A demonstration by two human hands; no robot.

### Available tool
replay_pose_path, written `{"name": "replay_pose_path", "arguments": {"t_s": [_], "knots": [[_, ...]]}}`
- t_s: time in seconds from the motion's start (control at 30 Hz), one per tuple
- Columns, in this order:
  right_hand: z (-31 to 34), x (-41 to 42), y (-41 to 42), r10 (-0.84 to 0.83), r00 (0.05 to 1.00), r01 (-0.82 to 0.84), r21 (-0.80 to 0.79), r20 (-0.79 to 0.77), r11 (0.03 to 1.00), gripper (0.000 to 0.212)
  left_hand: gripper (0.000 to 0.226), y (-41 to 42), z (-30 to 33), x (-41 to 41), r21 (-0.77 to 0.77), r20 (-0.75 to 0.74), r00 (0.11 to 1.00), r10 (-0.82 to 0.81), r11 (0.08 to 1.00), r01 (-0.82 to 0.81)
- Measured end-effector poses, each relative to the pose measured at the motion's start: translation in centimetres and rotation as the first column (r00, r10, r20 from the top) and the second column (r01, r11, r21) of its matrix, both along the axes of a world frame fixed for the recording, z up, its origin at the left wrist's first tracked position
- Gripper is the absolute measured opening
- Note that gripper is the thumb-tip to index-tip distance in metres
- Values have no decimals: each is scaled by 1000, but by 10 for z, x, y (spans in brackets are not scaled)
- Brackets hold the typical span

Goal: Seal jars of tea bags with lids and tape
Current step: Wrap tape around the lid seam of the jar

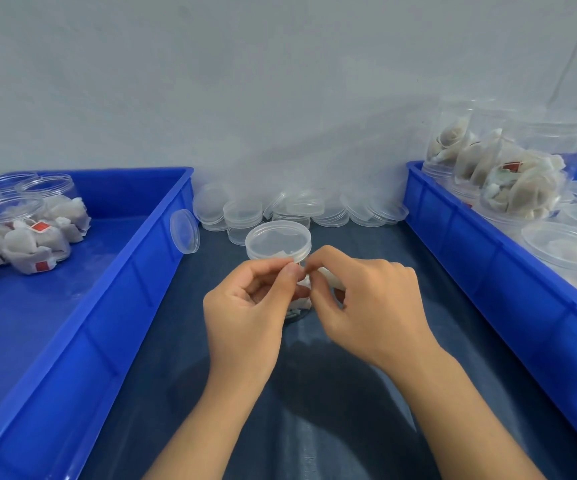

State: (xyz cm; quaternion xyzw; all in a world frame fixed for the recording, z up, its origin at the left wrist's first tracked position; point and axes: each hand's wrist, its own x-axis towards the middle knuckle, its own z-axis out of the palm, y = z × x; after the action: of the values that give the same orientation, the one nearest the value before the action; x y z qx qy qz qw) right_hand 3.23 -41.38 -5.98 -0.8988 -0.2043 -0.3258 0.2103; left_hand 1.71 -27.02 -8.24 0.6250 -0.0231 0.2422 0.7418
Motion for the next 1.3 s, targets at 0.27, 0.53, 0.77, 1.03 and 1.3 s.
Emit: {"name": "replay_pose_path", "arguments": {"t_s": [0.27,0.53,0.77,1.03,1.3], "knots": [[1,0,-4,21,999,-21,6,-47,1000,38,12,9,-6,1,318,139,981,139,932,-177],[-1,5,3,-66,996,60,-91,-61,994,45,12,5,-22,12,338,250,916,314,858,-386],[-8,12,5,-104,994,101,-89,-31,991,41,13,8,-27,16,319,166,935,313,880,-351],[-10,15,12,-94,995,97,-103,36,990,33,11,9,-22,17,305,82,958,275,908,-286],[-13,18,13,-94,986,110,-115,135,987,24,9,12,-24,20,341,107,951,291,887,-310]]}}
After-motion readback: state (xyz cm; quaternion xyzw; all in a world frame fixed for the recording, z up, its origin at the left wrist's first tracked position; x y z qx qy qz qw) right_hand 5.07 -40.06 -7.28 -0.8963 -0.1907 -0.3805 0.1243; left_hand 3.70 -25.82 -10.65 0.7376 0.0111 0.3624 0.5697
